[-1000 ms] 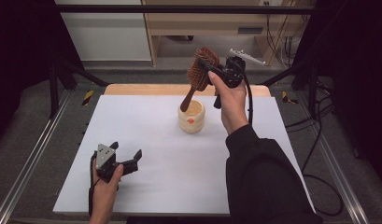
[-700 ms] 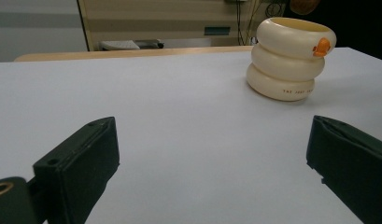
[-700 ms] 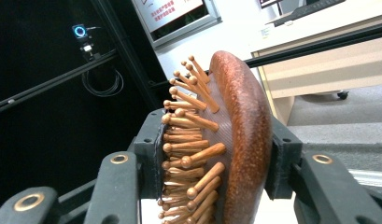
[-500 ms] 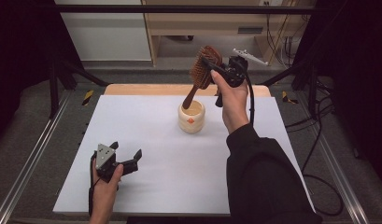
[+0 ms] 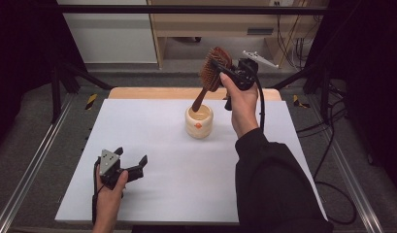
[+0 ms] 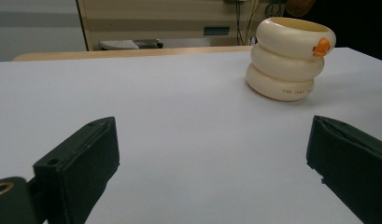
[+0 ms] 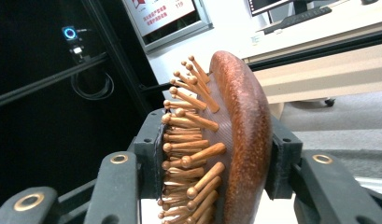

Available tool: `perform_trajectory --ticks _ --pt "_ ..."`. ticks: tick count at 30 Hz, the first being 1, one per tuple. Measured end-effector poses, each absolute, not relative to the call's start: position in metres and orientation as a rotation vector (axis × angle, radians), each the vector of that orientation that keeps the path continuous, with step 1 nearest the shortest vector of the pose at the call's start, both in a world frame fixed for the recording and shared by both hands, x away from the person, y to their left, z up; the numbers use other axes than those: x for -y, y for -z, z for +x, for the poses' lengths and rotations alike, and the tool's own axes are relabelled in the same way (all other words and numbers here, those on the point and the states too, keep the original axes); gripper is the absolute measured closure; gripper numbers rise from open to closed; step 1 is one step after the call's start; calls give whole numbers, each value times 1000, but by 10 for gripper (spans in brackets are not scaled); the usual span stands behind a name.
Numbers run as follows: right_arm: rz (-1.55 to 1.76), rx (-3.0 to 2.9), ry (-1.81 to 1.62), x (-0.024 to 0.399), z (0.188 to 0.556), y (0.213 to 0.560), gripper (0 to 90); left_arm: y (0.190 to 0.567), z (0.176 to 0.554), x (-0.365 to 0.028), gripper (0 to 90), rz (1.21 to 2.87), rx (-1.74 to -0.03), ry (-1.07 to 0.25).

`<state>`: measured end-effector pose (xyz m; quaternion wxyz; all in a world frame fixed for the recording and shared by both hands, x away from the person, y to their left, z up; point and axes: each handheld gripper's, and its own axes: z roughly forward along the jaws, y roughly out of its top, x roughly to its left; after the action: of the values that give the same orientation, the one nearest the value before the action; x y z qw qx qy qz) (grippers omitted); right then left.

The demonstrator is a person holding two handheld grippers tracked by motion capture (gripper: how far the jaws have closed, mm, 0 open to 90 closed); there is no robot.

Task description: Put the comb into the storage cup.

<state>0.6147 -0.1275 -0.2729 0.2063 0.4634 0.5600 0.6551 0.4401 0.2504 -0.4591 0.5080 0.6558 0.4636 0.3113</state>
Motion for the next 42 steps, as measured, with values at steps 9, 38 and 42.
perform_trajectory --ticks 9,38,42 --pt "1293 -1555 -1803 129 618 276 508 459 440 -251 28 1579 -1123 -749" --pt "1279 -1569 -1767 128 620 280 508 459 440 -251 25 1578 -1120 -734" --pt "1276 -1573 -1758 127 621 281 507 459 440 -251 25 1578 -1122 -734"
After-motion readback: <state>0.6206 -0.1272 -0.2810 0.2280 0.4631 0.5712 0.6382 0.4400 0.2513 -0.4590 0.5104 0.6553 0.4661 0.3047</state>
